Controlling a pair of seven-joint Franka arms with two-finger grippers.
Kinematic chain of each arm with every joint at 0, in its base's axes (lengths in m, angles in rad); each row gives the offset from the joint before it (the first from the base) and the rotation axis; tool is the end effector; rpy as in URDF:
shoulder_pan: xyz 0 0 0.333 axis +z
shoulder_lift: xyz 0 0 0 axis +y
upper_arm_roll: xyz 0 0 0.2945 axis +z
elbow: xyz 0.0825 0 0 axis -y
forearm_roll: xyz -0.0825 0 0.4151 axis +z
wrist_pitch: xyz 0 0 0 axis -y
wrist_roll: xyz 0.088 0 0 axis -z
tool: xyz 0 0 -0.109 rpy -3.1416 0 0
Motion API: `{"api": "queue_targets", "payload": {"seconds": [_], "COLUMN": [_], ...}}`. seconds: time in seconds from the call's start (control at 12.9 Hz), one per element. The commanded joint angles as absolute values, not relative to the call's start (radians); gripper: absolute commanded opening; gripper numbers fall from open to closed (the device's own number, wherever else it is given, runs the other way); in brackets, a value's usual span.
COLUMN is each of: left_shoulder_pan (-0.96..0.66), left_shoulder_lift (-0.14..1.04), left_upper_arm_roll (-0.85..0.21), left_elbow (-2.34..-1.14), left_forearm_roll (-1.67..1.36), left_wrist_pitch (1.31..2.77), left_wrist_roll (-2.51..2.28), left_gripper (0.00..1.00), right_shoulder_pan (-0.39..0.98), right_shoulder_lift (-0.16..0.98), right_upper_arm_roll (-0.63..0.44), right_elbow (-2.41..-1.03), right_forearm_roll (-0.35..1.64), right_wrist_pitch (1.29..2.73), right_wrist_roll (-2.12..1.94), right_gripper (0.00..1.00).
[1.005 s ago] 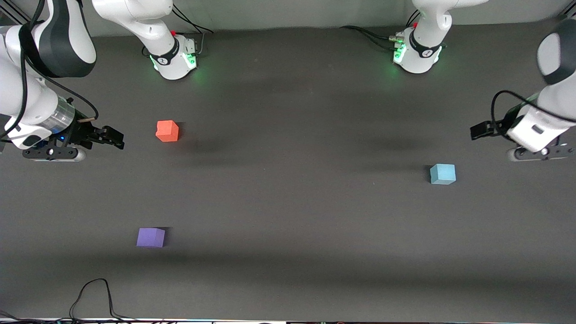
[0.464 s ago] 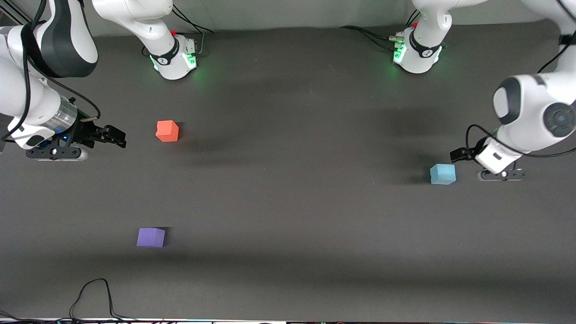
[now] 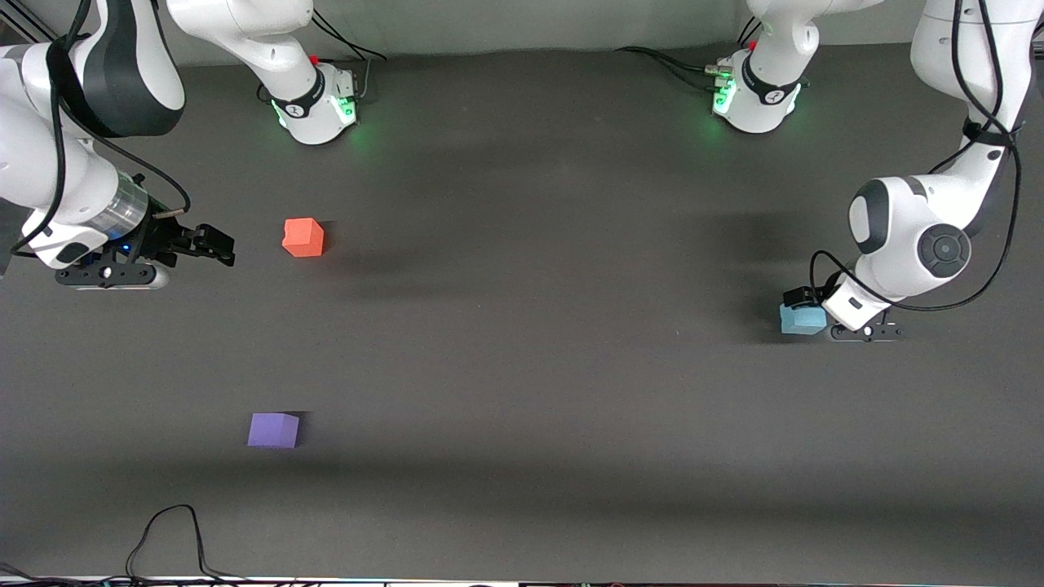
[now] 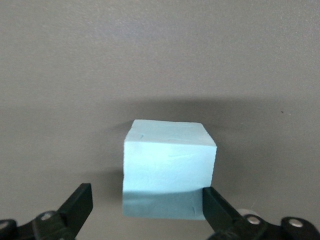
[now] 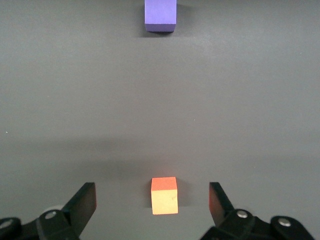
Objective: Place blue block between orange and purple blocks
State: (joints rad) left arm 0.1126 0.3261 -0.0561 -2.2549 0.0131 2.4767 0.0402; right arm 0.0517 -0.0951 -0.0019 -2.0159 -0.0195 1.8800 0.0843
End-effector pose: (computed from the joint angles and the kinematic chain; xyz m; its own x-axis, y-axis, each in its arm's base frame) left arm 0.5386 0.0289 0.1606 0.9947 0.0068 -0.1029 0.0084 -0.9999 0.0151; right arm 0.5553 0.0262 0.4567 0.9988 -0.0286 -0.0392 -0.0277 -0.9994 0.0215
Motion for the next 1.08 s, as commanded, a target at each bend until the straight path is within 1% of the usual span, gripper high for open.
{"api": "queue_targets", "payload": {"seconds": [0.0, 0.39, 0.54, 0.62, 0.7, 0.77, 0.85, 0.93, 1.0], "left_shoulder_pan": [0.106, 0.109, 0.110, 0.110, 0.112, 0.112, 0.112, 0.112, 0.112], "left_shoulder_lift": [0.333, 0.350, 0.356, 0.357, 0.359, 0.365, 0.365, 0.364, 0.364], "left_upper_arm_roll": [-0.055, -0.057, -0.058, -0.058, -0.058, -0.058, -0.058, -0.058, -0.058], "left_elbow": [-2.269, -2.278, -2.278, -2.278, -2.279, -2.290, -2.295, -2.298, -2.298], "left_forearm_roll": [-0.021, -0.040, -0.041, -0.043, -0.046, -0.048, -0.048, -0.048, -0.048], "left_wrist_pitch": [2.505, 2.530, 2.531, 2.531, 2.548, 2.565, 2.577, 2.579, 2.579], "left_wrist_roll": [0.051, 0.051, 0.051, 0.051, 0.051, 0.051, 0.051, 0.051, 0.051], "left_gripper": [1.00, 0.98, 0.88, 0.85, 0.71, 0.55, 0.32, 0.06, 0.00], "right_shoulder_pan": [0.055, 0.051, 0.051, 0.051, 0.051, 0.052, 0.052, 0.052, 0.054], "right_shoulder_lift": [-0.121, -0.141, -0.143, -0.144, -0.146, -0.146, -0.146, -0.144, -0.143], "right_upper_arm_roll": [-0.012, -0.038, -0.051, -0.052, -0.052, -0.052, -0.052, -0.052, -0.052], "right_elbow": [-2.019, -2.017, -2.017, -2.014, -2.014, -2.014, -2.011, -2.011, -2.010], "right_forearm_roll": [-0.029, -0.025, -0.023, -0.021, -0.021, -0.021, -0.020, -0.018, -0.018], "right_wrist_pitch": [1.861, 1.839, 1.833, 1.827, 1.825, 1.827, 1.827, 1.827, 1.828], "right_wrist_roll": [0.109, 0.103, 0.098, 0.097, 0.097, 0.097, 0.097, 0.097, 0.097], "right_gripper": [1.00, 1.00, 1.00, 1.00, 1.00, 1.00, 1.00, 1.00, 1.00]}}
